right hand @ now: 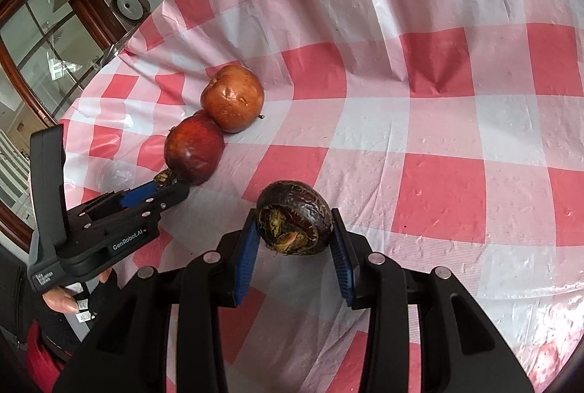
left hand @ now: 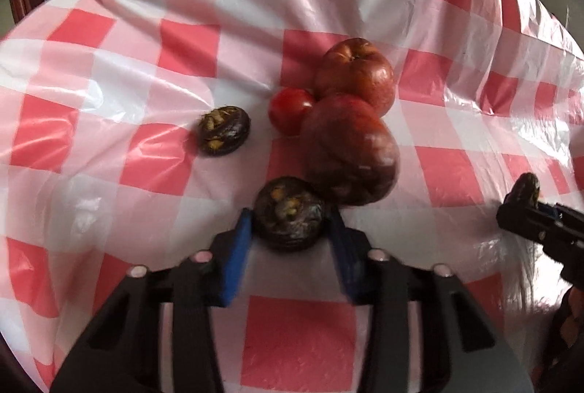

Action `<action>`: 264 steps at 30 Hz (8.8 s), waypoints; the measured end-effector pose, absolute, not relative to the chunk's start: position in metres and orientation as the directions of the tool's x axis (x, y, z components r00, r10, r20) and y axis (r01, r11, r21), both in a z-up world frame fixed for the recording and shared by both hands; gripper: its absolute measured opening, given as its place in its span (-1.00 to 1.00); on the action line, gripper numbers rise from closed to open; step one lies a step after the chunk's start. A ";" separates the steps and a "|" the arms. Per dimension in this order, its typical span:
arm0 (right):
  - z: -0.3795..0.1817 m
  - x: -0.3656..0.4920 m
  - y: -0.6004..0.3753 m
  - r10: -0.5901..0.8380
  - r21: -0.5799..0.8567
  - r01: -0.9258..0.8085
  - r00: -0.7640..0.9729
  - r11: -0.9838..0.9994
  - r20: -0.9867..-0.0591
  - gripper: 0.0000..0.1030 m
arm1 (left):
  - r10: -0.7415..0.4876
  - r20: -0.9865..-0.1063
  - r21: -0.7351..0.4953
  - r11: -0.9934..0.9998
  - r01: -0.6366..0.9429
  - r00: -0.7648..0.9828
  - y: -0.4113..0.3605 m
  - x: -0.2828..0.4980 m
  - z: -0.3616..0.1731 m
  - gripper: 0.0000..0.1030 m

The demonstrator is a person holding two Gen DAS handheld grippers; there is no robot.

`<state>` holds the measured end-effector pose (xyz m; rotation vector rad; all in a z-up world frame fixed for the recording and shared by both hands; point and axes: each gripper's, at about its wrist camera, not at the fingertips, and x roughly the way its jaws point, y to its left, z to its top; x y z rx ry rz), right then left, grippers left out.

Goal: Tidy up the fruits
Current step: 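Grasp a dark brown mangosteen with the left gripper while the right gripper holds its own, then lift both held mangosteens up off the table, then carry both mangosteens over the white box and open both grippers, then move both open tools back over the remaining fruits on the table, then grasp a red pomegranate with the right gripper, then grasp the other red pomegranate with the left gripper while the right gripper holds its own, then carry both pomegranates to the white box and open both grippers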

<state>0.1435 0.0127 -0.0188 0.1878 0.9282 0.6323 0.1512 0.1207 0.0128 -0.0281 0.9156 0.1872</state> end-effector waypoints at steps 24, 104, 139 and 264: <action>-0.019 0.143 0.010 0.592 0.429 -0.420 0.436 0.800 -0.677 -0.26 | 0.139 -0.768 -0.027 0.968 -0.248 0.625 0.126 0.100 0.013 -0.21; -0.101 -0.407 0.289 0.418 -0.090 -0.986 0.025 -0.138 -0.908 -0.26 | 0.333 -0.879 -0.177 0.440 -0.880 0.342 0.341 -0.444 -0.137 -0.20; 0.023 -0.384 0.232 0.774 -0.121 -0.988 0.002 -0.097 -0.633 0.68 | 0.585 -0.671 -0.331 0.313 -0.891 0.455 0.344 -0.452 -0.025 0.87; -0.017 0.142 -0.049 0.447 0.441 -0.172 0.609 0.881 -0.656 0.23 | 0.010 -0.726 -0.251 0.927 -0.278 0.688 0.078 0.065 0.012 0.00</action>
